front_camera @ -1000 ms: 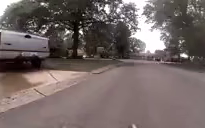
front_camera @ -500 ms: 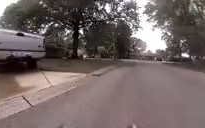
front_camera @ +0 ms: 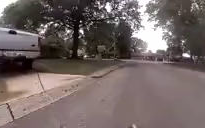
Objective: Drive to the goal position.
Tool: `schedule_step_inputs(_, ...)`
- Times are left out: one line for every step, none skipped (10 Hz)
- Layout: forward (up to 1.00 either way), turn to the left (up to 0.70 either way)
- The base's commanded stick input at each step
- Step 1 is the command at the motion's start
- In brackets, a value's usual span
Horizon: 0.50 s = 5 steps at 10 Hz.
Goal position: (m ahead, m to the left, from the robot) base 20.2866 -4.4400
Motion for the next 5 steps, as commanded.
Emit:
schedule_step_inputs(0.7, 0.0)
schedule_step_inputs(0.7, -0.18)
schedule_step_inputs(0.7, -0.35)
schedule_step_inputs(0.7, -0.35)
schedule_step_inputs(0.7, -0.22)
